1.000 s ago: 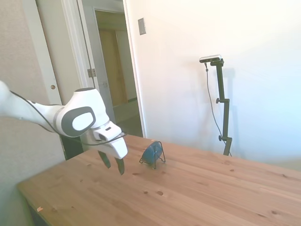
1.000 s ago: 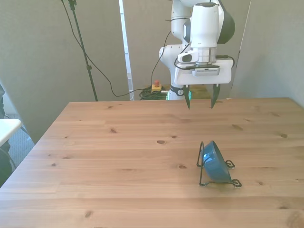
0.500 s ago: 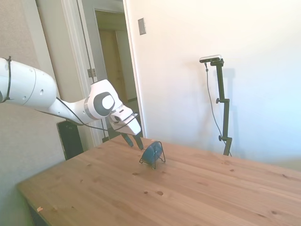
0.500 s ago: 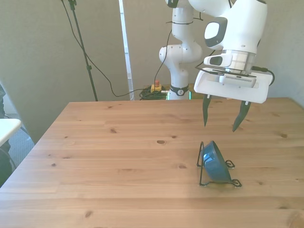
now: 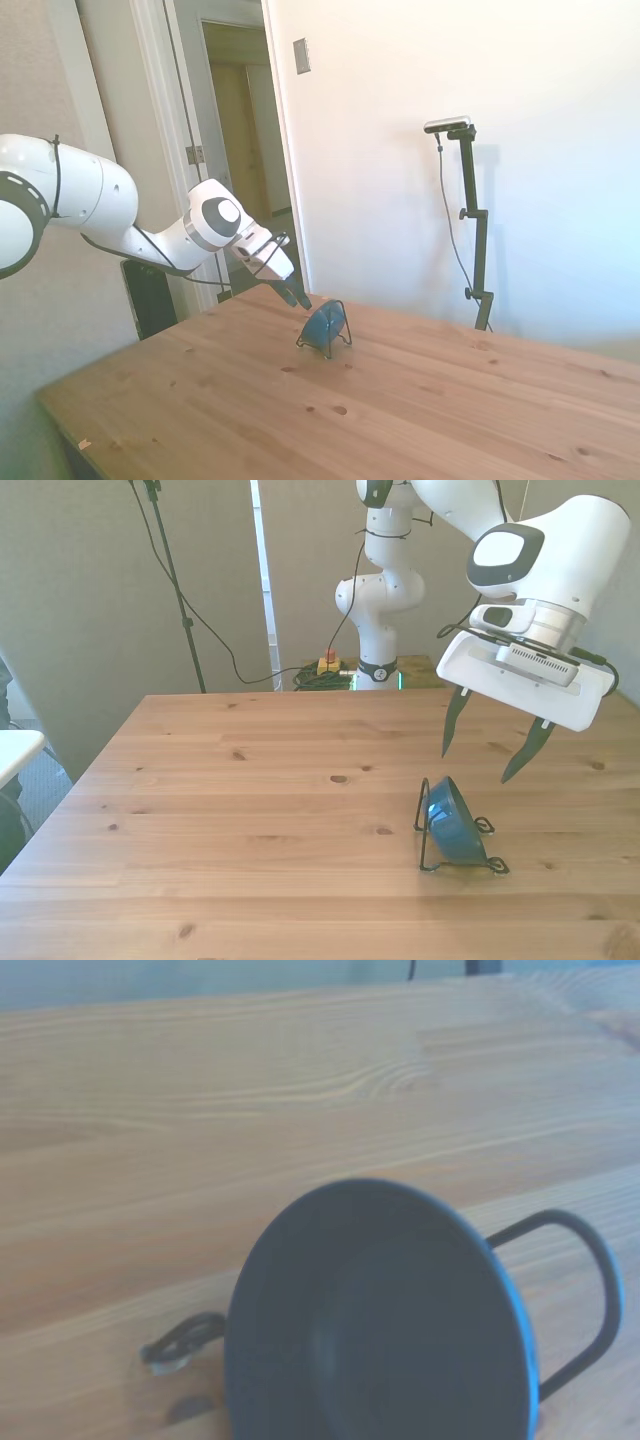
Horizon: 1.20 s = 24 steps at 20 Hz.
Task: Unload the bowl
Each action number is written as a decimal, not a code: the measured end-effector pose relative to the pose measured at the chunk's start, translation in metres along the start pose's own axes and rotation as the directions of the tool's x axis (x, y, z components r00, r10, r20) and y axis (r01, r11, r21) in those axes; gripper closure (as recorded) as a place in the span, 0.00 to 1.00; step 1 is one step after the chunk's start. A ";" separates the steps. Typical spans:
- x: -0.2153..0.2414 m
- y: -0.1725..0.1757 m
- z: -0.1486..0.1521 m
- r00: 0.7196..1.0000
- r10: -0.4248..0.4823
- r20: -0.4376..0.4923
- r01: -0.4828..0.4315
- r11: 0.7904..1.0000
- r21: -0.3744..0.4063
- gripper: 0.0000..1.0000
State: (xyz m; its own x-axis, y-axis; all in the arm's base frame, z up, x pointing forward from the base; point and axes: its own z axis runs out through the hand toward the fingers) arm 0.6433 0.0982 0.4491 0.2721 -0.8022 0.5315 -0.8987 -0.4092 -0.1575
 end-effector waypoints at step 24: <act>0.003 0.000 0.046 0.993 0.059 -0.105 -0.067 0.995 -0.076 1.00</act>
State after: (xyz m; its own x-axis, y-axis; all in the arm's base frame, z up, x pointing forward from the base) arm 0.6597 0.0752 0.4124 0.1814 -0.7749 0.6055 -0.9385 -0.3204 -0.1289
